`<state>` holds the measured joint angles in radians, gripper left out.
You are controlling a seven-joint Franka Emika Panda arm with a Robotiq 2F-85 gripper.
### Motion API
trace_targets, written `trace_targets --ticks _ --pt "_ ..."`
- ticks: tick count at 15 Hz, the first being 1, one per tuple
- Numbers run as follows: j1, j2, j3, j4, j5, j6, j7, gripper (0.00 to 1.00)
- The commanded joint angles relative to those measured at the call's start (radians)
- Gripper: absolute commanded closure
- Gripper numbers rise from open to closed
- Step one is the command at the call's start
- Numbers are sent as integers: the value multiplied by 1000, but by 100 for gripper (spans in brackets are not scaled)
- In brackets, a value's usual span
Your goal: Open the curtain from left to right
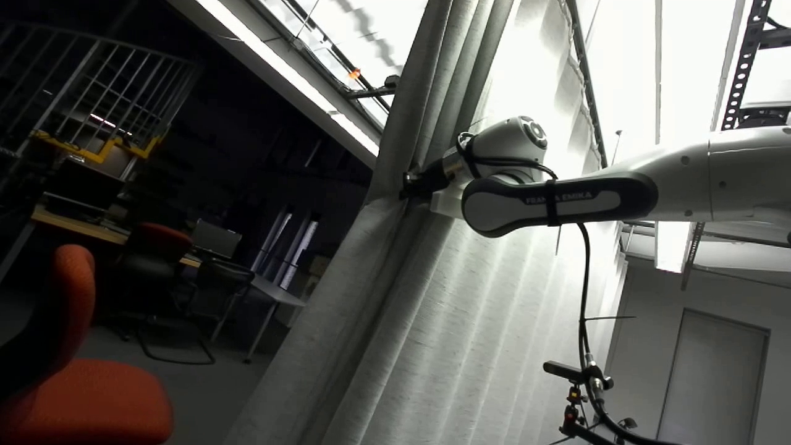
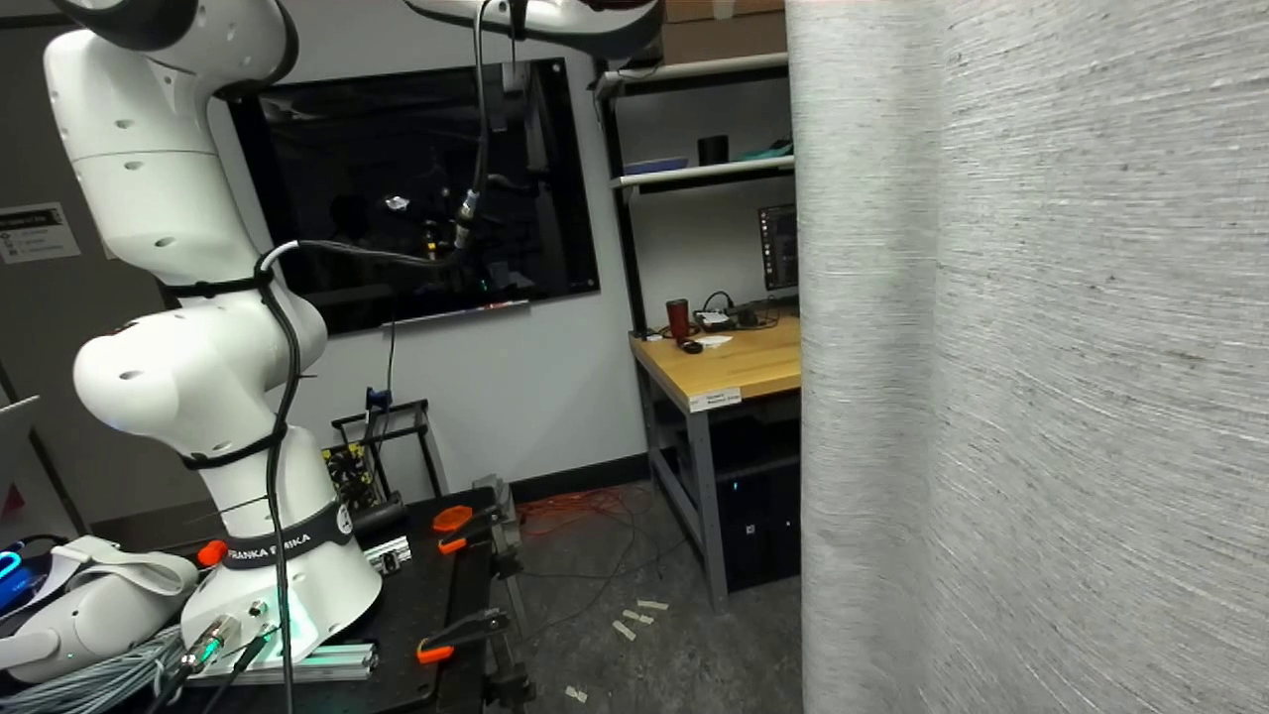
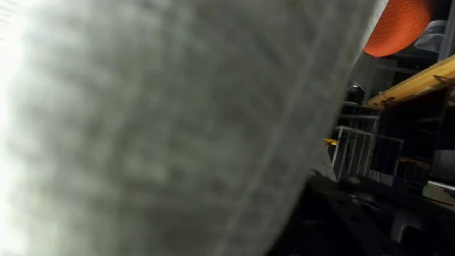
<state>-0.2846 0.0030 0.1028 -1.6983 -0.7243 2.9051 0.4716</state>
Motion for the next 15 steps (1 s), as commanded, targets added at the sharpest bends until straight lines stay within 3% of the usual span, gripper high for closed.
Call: trace_targets --ticks 1,7,8,15 --pt "-47 15 -48 103 140 -20 -177 99" --pt "-132 60 -141 276 397 -141 -338 99" --pt "-76 74 -231 316 431 -179 -345 99" --pt "-161 198 -454 596 597 -434 -277 99"
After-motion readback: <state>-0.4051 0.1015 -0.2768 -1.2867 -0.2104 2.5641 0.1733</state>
